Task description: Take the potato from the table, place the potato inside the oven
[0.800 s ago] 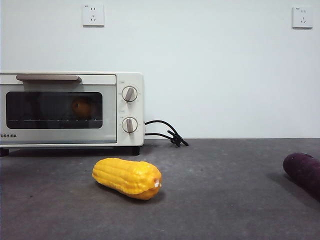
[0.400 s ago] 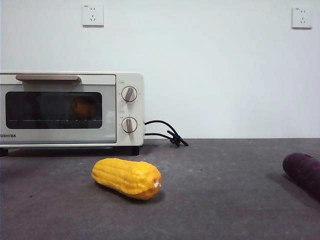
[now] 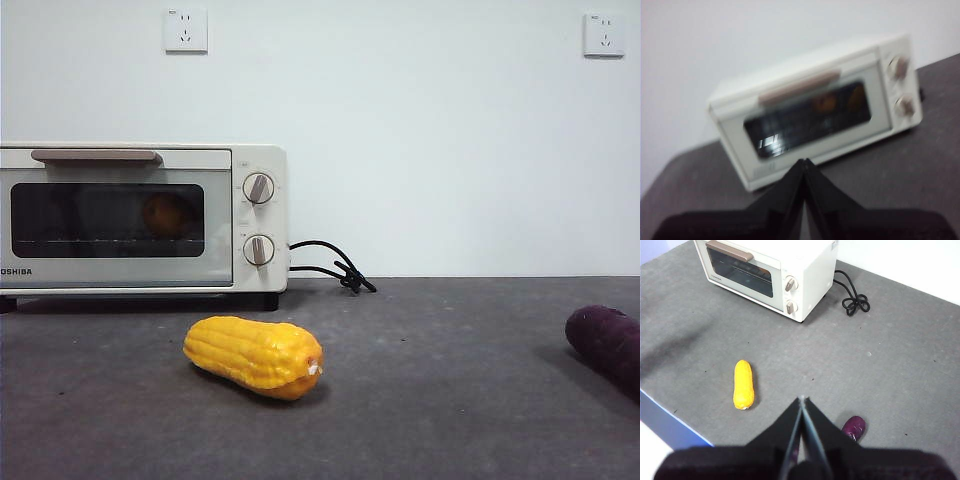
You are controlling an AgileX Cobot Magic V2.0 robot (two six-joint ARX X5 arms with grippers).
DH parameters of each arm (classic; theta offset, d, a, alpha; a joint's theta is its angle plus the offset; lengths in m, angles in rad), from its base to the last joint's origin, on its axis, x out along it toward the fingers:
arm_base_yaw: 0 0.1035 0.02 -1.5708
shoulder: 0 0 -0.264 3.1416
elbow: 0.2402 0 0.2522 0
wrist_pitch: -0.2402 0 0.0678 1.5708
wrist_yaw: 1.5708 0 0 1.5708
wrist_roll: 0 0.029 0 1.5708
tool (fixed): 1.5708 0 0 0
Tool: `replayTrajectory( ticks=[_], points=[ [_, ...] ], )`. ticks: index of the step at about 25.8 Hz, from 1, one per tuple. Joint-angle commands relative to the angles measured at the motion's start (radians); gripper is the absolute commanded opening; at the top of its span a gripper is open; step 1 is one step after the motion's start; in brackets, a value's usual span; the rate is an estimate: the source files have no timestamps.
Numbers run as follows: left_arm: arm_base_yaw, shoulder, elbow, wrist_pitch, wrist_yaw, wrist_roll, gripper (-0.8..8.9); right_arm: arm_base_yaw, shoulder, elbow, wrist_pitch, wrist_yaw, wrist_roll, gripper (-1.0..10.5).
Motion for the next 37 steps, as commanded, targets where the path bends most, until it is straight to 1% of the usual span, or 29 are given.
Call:
replayTrajectory(
  ticks=[1,3,4,6,9,12,33,34,35,37],
  points=[
    [-0.039,-0.084,-0.072,-0.007,-0.071,-0.118,-0.04,0.000,0.000,-0.007,-0.021,0.000,0.010,0.1],
    [-0.063,-0.083,-0.095,-0.021,-0.111,-0.164,-0.04,0.000,0.000,-0.007,-0.021,0.000,0.010,0.1],
    [-0.076,-0.082,-0.100,-0.046,-0.115,-0.185,-0.04,0.000,0.001,-0.007,-0.021,0.000,0.010,0.1],
    [-0.088,-0.081,-0.103,-0.090,-0.128,-0.211,-0.04,0.000,0.000,-0.007,-0.021,0.000,0.010,0.1],
    [-0.106,-0.082,-0.107,-0.154,-0.179,-0.233,-0.04,0.000,0.000,-0.007,-0.021,0.001,0.010,0.1],
    [-0.108,-0.082,-0.107,-0.152,-0.207,-0.235,-0.04,0.000,0.001,-0.007,-0.021,0.001,0.010,0.1],
    [-0.109,-0.055,-0.107,-0.143,-0.200,-0.235,-0.04,0.000,0.001,-0.007,-0.021,0.000,0.010,0.1],
    [-0.109,-0.053,-0.107,-0.143,-0.200,-0.235,-0.04,0.000,0.001,-0.007,-0.021,0.002,-0.006,0.1],
    [-0.109,-0.053,-0.107,-0.143,-0.200,-0.235,-0.04,0.000,0.001,-0.007,-0.021,0.022,-0.032,0.1],
    [-0.109,-0.053,-0.107,-0.143,-0.200,-0.235,-0.04,-0.013,-0.006,-0.007,-0.021,0.061,-0.031,0.1]
  ],
)
